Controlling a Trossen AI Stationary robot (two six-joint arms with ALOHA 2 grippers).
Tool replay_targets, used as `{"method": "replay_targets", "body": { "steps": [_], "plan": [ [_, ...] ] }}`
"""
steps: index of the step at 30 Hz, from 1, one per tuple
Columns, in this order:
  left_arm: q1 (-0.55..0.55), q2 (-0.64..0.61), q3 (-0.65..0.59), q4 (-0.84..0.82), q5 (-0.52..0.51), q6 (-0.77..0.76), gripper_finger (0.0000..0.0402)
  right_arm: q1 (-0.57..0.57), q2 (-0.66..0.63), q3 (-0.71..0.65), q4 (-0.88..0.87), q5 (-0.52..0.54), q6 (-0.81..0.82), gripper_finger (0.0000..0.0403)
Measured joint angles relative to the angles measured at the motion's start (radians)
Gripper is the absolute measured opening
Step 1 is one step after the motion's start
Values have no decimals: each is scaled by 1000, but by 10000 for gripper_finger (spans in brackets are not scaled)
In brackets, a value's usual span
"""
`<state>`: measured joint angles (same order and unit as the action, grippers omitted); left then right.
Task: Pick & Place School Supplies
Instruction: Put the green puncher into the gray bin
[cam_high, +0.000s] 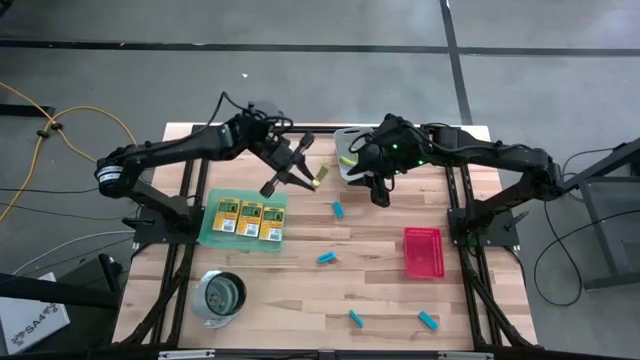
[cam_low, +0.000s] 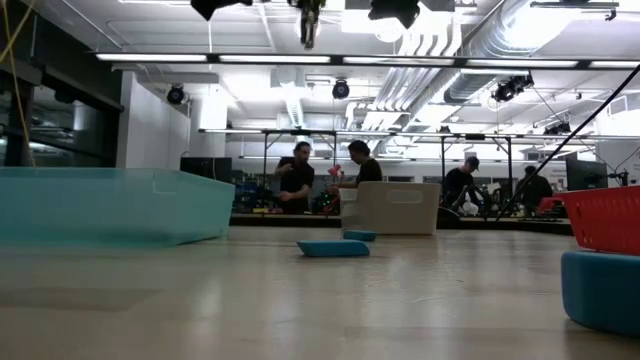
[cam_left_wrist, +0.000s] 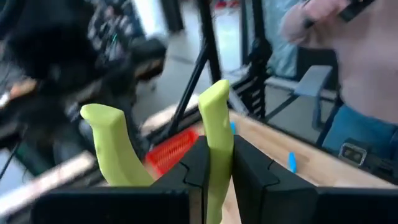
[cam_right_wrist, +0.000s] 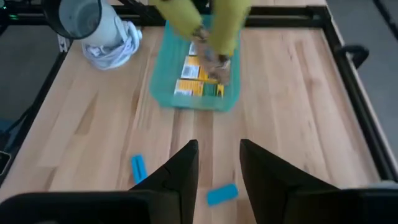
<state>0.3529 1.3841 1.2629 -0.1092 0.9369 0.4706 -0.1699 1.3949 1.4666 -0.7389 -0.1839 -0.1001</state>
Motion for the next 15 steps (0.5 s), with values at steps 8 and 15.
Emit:
{"method": "replay_targets", "body": {
  "steps": [8, 15],
  "plan": [
    [-48, 5, 0, 153, 115, 29, 37, 0, 1, -52, 154, -128, -83, 109],
    [-71, 35, 0, 210, 186, 33, 37, 3, 1, -61, 266, -224, -146, 109]
  ]
}}
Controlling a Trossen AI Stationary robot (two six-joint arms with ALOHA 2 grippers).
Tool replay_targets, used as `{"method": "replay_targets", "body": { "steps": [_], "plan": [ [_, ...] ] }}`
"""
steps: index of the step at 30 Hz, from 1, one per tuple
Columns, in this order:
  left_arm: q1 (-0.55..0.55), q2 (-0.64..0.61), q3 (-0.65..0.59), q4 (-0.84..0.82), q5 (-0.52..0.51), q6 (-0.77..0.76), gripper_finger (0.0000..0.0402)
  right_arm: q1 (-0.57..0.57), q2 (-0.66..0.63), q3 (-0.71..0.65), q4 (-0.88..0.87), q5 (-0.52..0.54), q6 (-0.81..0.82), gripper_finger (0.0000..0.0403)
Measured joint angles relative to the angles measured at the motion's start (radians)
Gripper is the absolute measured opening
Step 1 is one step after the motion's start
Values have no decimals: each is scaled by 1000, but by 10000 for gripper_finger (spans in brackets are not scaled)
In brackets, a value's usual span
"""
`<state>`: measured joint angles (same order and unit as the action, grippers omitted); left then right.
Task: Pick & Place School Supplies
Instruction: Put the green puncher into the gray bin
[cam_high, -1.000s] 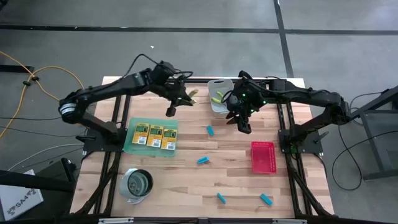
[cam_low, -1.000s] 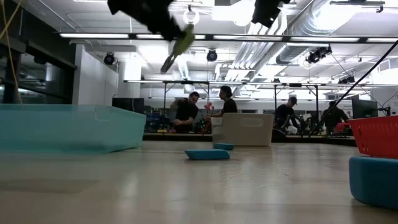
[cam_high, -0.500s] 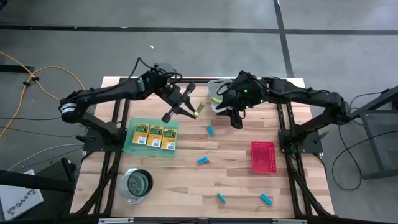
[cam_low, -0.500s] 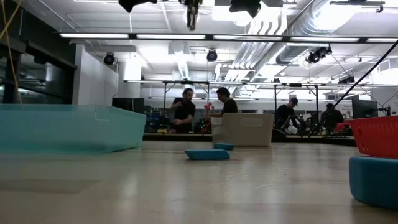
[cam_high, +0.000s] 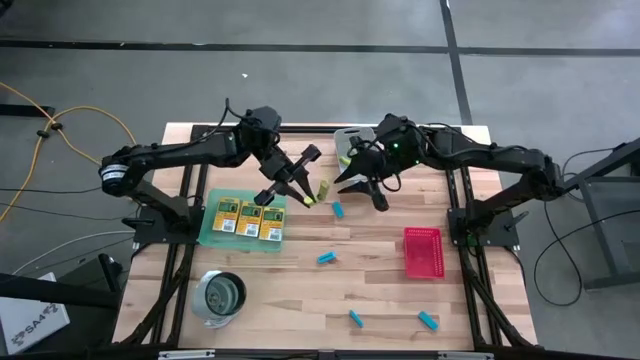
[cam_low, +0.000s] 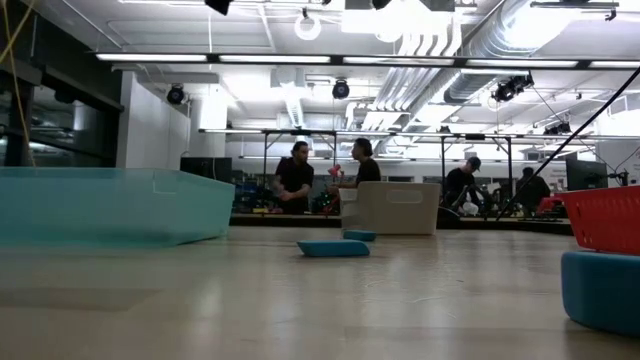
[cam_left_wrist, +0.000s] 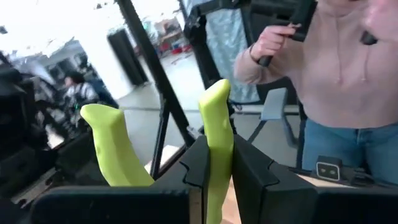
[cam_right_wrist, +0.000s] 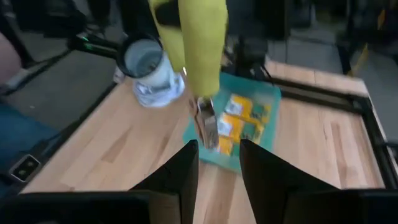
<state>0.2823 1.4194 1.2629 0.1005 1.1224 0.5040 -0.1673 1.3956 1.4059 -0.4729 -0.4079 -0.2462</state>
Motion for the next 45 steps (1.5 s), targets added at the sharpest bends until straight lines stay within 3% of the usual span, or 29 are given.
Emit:
{"method": "replay_targets", "body": {
  "steps": [8, 14, 28, 45],
  "plan": [
    [4, 60, 0, 99, 168, -2, 37, 2, 0, 0, 46, -165, -48, 109],
    [4, 99, 0, 192, 208, -15, 37, 12, 3, 0, 69, -168, -48, 109],
    [2, 136, 0, 373, 236, -115, 37, 17, 29, 2, 119, -181, -67, 109],
    [2, 135, 0, 372, 279, -139, 37, 21, 86, 1, 210, -272, -66, 109]
  ]
}}
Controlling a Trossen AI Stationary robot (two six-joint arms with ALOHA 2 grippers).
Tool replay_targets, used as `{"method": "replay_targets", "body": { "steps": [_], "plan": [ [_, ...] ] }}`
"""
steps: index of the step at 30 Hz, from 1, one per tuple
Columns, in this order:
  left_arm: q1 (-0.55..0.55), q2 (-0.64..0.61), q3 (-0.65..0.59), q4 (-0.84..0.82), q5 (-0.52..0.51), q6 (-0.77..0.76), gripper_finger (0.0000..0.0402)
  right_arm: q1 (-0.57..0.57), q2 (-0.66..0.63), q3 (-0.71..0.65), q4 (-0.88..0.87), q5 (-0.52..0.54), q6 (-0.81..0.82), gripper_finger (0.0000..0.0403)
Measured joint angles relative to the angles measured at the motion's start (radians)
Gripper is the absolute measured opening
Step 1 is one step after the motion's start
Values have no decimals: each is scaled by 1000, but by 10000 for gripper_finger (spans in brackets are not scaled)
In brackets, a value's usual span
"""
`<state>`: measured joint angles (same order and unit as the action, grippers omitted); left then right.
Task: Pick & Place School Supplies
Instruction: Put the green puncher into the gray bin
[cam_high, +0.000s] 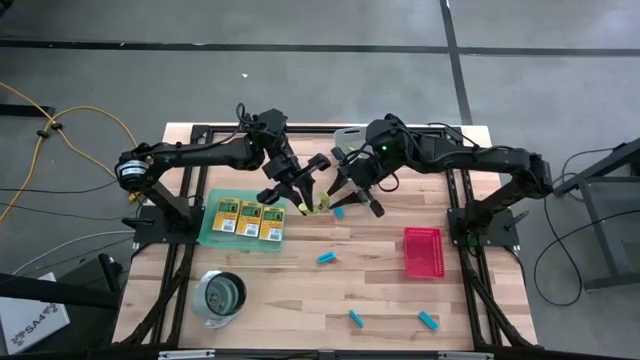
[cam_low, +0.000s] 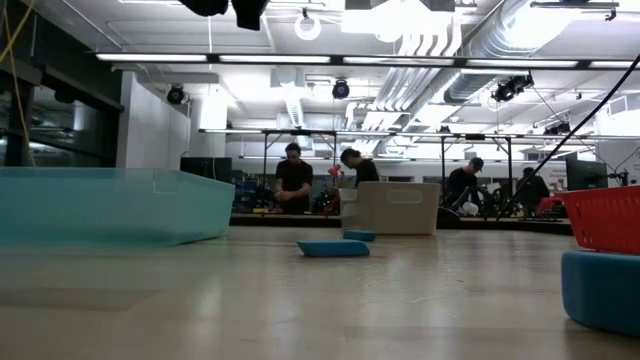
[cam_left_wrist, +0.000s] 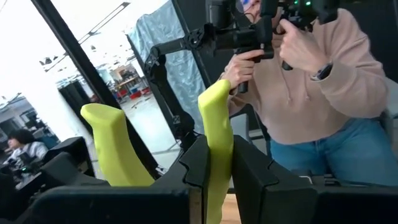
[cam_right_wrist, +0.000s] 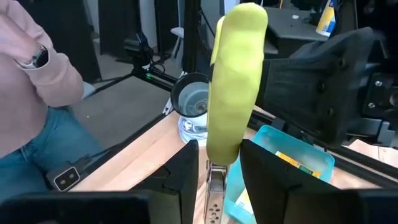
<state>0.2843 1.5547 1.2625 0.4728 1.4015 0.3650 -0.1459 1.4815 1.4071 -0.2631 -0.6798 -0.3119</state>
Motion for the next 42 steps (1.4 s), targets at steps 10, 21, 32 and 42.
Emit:
{"method": "replay_targets", "body": {
  "steps": [10, 21, 32, 42],
  "plan": [
    [0, 0, 0, 0, 52, 57, 37, 3, 0, 0, 34, -41, 4, 109],
    [-6, 0, 0, 6, 53, 78, 37, 6, 18, 0, 99, -60, 22, 109],
    [-6, -1, 0, 8, 76, 30, 36, 15, 32, 0, 122, -36, 30, 109],
    [2, -1, 0, 8, 84, 33, 36, 15, 32, 0, 127, -33, 79, 109]
  ]
}}
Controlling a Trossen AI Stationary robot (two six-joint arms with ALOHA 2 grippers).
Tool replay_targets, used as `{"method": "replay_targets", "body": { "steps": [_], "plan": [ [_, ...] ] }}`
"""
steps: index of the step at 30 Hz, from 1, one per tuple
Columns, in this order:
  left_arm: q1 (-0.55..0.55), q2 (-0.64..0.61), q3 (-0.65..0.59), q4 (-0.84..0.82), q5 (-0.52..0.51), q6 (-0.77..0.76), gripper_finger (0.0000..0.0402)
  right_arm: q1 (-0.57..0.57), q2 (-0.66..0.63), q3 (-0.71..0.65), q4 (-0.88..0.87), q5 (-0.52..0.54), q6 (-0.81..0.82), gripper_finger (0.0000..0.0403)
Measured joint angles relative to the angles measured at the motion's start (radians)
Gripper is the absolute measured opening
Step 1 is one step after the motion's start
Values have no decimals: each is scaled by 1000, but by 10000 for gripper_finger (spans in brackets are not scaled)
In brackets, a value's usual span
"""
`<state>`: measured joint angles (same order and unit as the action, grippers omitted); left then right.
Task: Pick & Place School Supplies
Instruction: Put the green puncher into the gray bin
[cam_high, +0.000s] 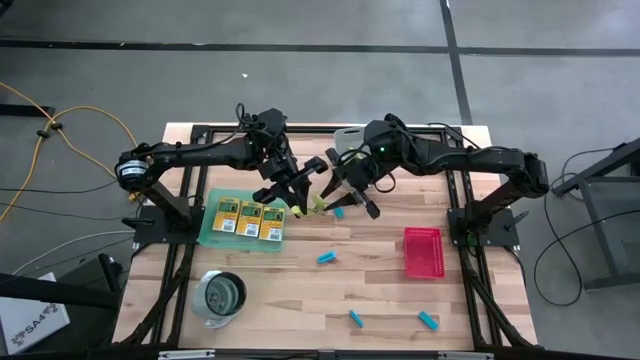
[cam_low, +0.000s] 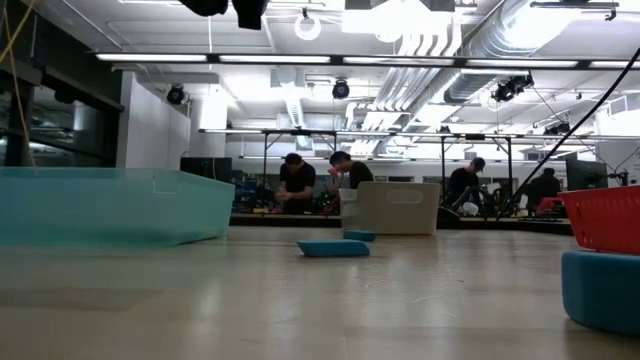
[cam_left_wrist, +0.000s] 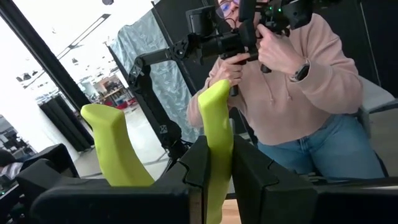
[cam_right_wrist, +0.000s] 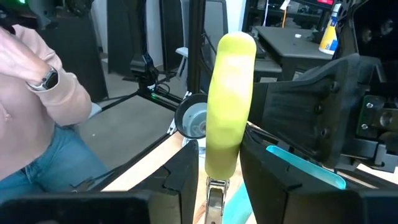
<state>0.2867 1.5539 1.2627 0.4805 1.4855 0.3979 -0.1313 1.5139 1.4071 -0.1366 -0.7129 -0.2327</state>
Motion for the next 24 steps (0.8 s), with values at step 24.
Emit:
{"method": "replay_targets", "body": {
  "steps": [24],
  "plan": [
    [-28, 0, 0, 31, 6, -182, 36, 1, 35, 0, -19, -50, -164, 109]
  ]
}}
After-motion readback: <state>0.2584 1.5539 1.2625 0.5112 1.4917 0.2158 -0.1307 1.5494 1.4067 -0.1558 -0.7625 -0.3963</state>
